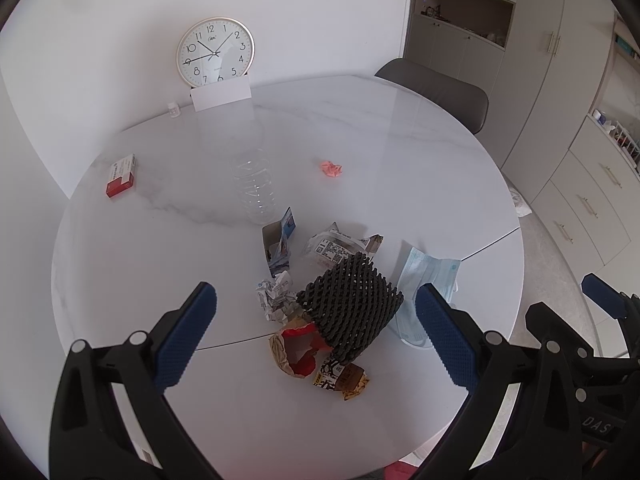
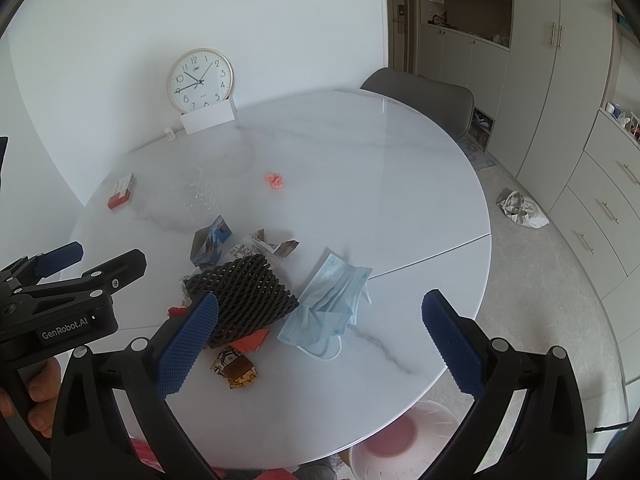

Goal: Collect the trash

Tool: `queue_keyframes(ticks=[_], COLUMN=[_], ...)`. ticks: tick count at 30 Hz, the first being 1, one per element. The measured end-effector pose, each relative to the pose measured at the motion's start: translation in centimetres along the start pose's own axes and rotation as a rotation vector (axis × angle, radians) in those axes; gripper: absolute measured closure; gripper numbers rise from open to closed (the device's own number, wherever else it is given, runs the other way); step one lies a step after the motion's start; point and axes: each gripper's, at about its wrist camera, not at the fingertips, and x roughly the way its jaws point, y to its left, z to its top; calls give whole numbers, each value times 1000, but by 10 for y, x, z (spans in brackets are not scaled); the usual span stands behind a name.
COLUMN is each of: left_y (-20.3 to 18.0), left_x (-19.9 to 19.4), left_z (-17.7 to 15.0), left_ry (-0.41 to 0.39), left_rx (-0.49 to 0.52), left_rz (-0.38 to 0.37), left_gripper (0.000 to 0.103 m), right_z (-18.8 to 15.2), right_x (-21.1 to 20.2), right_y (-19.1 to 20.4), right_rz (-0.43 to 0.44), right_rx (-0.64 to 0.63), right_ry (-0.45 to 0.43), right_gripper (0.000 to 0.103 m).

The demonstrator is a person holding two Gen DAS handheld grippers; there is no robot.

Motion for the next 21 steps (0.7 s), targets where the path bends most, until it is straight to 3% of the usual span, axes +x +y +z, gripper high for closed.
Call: queue_keyframes(ticks=[21], left_y=[1], left_x=[2], left_z=[-1], left_ry=[2], left_rx=[3], left_rz=[0], left_gripper=[8], right_z=[-7], right_x=[2], right_y=[-3], right_rz=[-6], right_rx=[8], right_ry=[5], right_gripper=[2])
